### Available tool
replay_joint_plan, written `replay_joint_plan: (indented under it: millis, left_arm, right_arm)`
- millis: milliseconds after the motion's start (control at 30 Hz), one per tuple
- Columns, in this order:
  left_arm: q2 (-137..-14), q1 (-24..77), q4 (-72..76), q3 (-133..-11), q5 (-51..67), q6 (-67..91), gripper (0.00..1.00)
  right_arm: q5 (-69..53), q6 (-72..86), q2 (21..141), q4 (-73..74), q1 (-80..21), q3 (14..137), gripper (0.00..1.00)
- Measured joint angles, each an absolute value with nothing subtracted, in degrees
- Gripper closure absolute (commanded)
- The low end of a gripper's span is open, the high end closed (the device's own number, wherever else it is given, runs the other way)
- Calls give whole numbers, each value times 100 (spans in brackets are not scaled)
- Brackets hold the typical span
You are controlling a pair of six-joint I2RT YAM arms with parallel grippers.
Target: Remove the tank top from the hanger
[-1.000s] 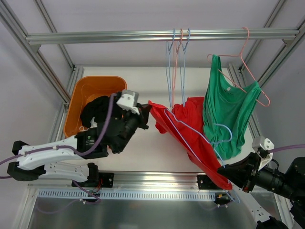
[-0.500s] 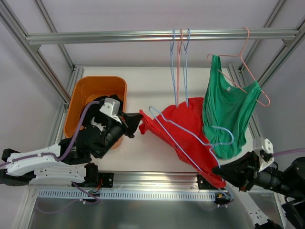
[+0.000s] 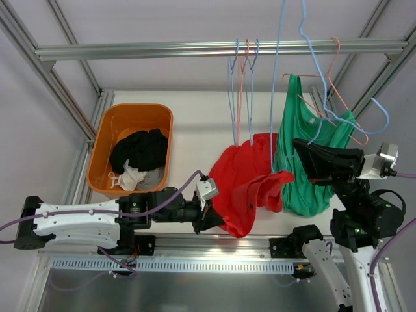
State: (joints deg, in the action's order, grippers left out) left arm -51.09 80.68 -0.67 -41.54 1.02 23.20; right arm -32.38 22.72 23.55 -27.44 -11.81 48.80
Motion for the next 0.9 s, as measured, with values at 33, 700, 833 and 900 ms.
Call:
replay_joint_plan:
  millis: [33,700,833,900]
  left_arm:
    - [-5148,8068,-64,-4045,78,2399,100]
    - [-4436,8066,-1000,-3507,-2565,3664,27]
    - [-4270,8066,-1251,-3568,-2556,3627,1]
    - [-4233,8066,-1452,-3667,-2508,3612,1]
  right_arm:
    - [-3142,2134,2388,-3000,-1181,4825,100]
    - [-1761,-412,2117,5435,-1181,7588,100]
    - [-1623,-427,2998,5765,-1181,7780,100]
    - [-1540,-467,3642,5719,-1181,8088,100]
